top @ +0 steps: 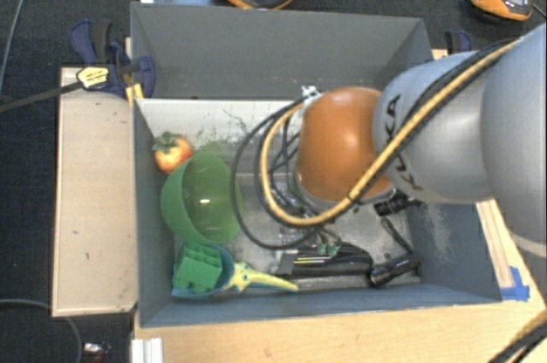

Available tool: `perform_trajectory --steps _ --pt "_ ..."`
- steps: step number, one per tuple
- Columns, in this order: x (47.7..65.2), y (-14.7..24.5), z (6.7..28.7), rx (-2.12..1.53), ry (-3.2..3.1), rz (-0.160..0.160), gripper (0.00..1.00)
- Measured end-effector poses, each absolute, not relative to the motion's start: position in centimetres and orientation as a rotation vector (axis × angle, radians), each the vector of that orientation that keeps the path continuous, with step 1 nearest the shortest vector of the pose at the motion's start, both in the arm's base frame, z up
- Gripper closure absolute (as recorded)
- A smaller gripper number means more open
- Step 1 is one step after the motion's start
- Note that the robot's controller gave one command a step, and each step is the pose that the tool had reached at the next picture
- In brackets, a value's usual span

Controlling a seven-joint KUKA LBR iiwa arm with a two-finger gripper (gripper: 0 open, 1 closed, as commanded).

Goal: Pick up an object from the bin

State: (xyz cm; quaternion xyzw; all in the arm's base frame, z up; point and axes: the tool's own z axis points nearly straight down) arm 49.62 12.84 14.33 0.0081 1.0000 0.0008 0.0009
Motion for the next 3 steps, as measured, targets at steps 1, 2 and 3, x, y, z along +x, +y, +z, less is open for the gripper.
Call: perform_trajectory --steps 1,2,3 --pt "49.6 12.8 14.3 0.027 3.14 0.003 0.0" --pt "48.8 -2.0 17.1 0.191 3.131 0.002 0.0" --pt "49.7 9.8 12.2 0.126 3.136 0.007 0.0"
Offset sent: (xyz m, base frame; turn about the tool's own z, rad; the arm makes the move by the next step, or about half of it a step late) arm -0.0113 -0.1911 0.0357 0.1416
